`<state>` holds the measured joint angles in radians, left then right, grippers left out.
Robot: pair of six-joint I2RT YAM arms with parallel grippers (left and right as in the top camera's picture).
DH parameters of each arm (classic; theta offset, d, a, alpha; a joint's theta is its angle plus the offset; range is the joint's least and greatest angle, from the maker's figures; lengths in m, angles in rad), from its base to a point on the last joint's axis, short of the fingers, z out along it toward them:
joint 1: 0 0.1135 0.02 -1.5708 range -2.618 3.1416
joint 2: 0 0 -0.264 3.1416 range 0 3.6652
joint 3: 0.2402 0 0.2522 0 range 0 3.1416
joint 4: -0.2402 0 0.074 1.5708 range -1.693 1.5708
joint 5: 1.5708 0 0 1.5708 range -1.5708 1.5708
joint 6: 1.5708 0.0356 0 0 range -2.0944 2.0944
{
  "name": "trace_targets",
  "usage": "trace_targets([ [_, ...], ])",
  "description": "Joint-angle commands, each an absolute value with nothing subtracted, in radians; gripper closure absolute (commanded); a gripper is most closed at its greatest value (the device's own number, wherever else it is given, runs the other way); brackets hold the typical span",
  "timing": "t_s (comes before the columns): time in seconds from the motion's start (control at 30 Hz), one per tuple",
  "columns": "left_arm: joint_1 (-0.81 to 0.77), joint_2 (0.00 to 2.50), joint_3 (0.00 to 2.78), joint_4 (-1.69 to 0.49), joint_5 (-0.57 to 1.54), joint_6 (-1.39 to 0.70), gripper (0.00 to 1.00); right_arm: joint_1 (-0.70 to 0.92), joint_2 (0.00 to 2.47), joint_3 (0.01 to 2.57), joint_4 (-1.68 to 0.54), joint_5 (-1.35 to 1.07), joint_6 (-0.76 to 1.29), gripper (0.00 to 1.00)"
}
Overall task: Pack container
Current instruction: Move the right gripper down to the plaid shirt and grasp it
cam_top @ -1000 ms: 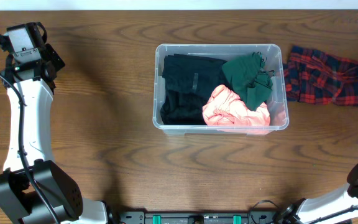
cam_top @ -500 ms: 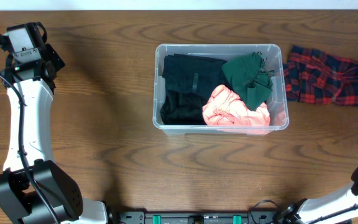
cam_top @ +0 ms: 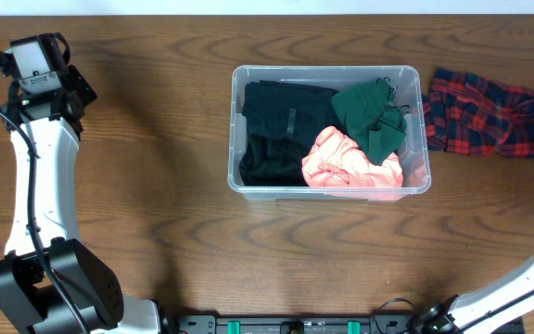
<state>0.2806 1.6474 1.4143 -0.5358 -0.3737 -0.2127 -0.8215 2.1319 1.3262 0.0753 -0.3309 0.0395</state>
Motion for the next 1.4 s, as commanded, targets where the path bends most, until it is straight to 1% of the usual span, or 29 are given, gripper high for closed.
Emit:
trace_targets([
  [0.0,0.283,1.640,1.420,-0.538,-0.387,-0.212,0.02,-0.842,2.205,1.357,0.079,-0.443,0.002,0.01],
  [0.2,0.283,1.640,1.420,-0.538,-0.387,-0.212,0.02,-0.841,2.271,1.377,0.079,-0.535,0.003,0.01],
  [0.33,0.283,1.640,1.420,-0.538,-0.387,-0.212,0.02,-0.834,2.271,1.377,0.066,-0.559,0.007,0.17],
  [0.37,0.283,1.640,1.420,-0.538,-0.387,-0.212,0.02,-0.834,2.271,1.377,0.061,-0.567,0.015,0.23],
  [0.43,0.283,1.640,1.420,-0.538,-0.387,-0.212,0.02,-0.834,2.271,1.377,0.046,-0.576,0.043,0.29],
  [0.57,0.283,1.640,1.420,-0.538,-0.387,-0.212,0.02,-0.835,2.270,1.377,0.016,-0.585,0.067,0.30],
  [0.63,0.283,1.640,1.420,-0.538,-0.387,-0.212,0.02,-0.835,2.269,1.377,-0.003,-0.585,0.067,0.35],
  [0.7,0.283,1.640,1.420,-0.538,-0.387,-0.212,0.02,-0.837,2.267,1.377,-0.021,-0.586,0.067,0.36],
  [0.73,0.283,1.640,1.420,-0.538,-0.387,-0.212,0.02,-0.837,2.266,1.377,-0.025,-0.594,0.067,0.38],
  [0.77,0.283,1.640,1.420,-0.538,-0.387,-0.212,0.02,-0.839,2.263,1.377,-0.027,-0.614,0.067,0.43],
  [0.83,0.283,1.640,1.420,-0.538,-0.387,-0.212,0.02,-0.840,2.255,1.377,-0.026,-0.646,0.067,0.49],
  [0.9,0.283,1.640,1.420,-0.538,-0.387,-0.212,0.02,-0.841,2.241,1.378,-0.027,-0.671,0.067,0.60],
  [0.97,0.283,1.640,1.420,-0.538,-0.387,-0.212,0.02,-0.841,2.215,1.378,-0.027,-0.685,0.067,0.74],
  [1.0,0.283,1.640,1.420,-0.538,-0.386,-0.212,0.02,-0.841,2.201,1.378,-0.028,-0.685,0.067,0.82],
  [1.03,0.283,1.640,1.420,-0.538,-0.387,-0.212,0.02,-0.844,2.182,1.378,-0.036,-0.685,0.066,0.93],
  [1.07,0.283,1.640,1.420,-0.538,-0.387,-0.212,0.02,-0.847,2.164,1.378,-0.041,-0.683,0.066,0.99],
  [1.37,0.283,1.640,1.420,-0.538,-0.387,-0.212,0.02,-0.870,1.940,1.378,-0.079,-0.690,0.079,0.99],
])
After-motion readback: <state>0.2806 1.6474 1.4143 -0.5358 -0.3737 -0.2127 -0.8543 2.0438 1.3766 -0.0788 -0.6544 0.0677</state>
